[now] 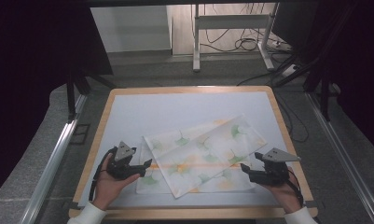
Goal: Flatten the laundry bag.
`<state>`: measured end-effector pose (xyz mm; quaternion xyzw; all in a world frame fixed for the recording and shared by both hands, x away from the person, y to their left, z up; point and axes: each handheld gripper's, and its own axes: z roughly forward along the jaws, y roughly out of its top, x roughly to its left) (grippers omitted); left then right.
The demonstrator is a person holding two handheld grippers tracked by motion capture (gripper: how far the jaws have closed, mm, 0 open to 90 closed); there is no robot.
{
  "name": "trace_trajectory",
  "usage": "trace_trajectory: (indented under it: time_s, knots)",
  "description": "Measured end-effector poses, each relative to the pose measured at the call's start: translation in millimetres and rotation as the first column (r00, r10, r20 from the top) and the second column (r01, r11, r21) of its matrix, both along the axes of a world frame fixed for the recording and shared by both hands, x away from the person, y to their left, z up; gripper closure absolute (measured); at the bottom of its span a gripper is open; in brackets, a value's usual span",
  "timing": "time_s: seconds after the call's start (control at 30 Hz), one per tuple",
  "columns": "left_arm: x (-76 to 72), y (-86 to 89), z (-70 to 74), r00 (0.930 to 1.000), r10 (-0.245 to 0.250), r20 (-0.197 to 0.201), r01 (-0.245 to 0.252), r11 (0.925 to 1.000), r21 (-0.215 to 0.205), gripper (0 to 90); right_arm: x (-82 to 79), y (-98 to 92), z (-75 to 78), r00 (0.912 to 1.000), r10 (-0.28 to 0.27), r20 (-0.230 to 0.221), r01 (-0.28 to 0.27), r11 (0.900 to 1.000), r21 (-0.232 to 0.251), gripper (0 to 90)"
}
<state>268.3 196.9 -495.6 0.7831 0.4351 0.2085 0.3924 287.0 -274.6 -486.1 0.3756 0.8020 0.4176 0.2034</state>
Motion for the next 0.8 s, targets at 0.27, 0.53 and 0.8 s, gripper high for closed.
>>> trace_trajectory:
  time_s: [0.27,0.53,0.8]
  knots:
    - [-1.9,-5.7,7.6,0.9991,-0.039,-0.014,0.039,0.9992,0.004,31.4,-3.2,-2.2,-2.1,0.9998,0.001,-0.018,-0.001,1.0,-0.008,30.2]
    - [1.5,-9.2,8.7,0.9989,-0.045,-0.014,0.045,0.999,0.002,31.2,-7.4,-2.5,-3.7,0.9993,-0.009,-0.038,0.007,0.999,-0.033,30.4]
    - [2.3,-5.5,9.7,0.9988,-0.044,-0.022,0.044,0.999,-0.009,31.4,-7.1,4.8,-3.7,0.9982,0.009,-0.06,-0.01,1.0,-0.021,32.7]
